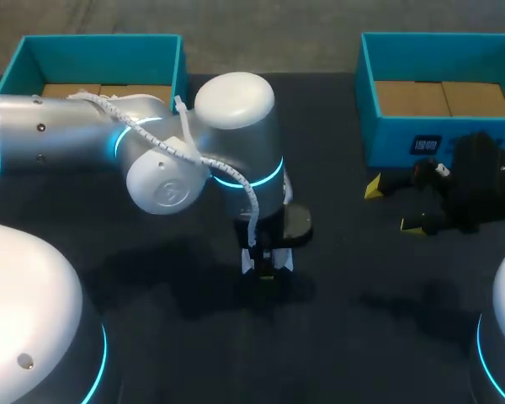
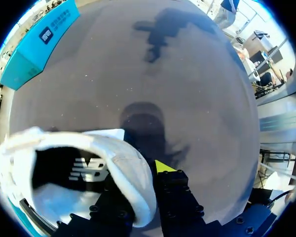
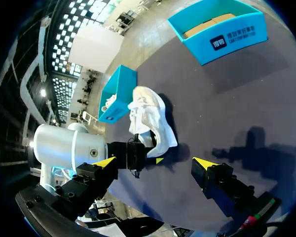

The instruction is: Take the shoe out of the shoebox, open the shoe tongue, remove and reinsert the insole, then place the shoe into the shoebox

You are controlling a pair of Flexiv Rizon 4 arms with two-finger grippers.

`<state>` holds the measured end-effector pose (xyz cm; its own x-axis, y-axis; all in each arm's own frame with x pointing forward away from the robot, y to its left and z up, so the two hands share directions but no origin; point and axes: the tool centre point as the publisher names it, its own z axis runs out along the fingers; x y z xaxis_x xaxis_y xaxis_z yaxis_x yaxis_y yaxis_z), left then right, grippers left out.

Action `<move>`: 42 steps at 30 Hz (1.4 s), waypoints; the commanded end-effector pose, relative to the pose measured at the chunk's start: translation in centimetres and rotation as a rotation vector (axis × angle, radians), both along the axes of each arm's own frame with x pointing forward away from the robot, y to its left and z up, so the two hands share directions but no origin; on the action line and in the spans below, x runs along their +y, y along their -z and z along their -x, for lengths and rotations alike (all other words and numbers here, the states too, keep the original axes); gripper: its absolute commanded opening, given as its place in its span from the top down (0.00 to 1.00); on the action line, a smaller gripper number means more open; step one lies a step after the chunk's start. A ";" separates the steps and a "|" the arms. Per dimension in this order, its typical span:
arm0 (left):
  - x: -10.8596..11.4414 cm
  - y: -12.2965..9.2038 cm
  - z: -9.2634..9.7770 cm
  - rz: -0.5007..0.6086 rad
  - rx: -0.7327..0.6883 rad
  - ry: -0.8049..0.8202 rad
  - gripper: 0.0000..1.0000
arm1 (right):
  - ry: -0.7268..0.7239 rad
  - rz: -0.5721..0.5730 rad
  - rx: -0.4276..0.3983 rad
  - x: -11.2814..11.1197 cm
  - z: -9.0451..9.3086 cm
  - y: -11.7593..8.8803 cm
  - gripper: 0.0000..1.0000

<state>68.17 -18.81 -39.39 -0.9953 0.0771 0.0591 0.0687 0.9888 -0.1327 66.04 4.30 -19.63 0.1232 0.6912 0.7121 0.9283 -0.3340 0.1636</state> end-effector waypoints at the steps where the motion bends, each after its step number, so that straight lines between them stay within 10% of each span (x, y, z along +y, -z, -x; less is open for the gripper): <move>1: 0.1 -0.5 0.2 0.005 0.005 0.016 1.00 | 0.004 0.003 -0.001 0.1 0.2 0.1 0.00; 42: 4.6 -21.3 -2.7 -0.073 0.091 0.282 1.00 | 0.004 0.003 -0.001 0.1 0.2 0.1 0.00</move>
<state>70.46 -14.71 -19.73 -0.9250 0.3419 0.1657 0.3338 0.9396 -0.0753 66.04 4.30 -19.63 0.1232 0.6912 0.7121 0.9283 -0.3340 0.1636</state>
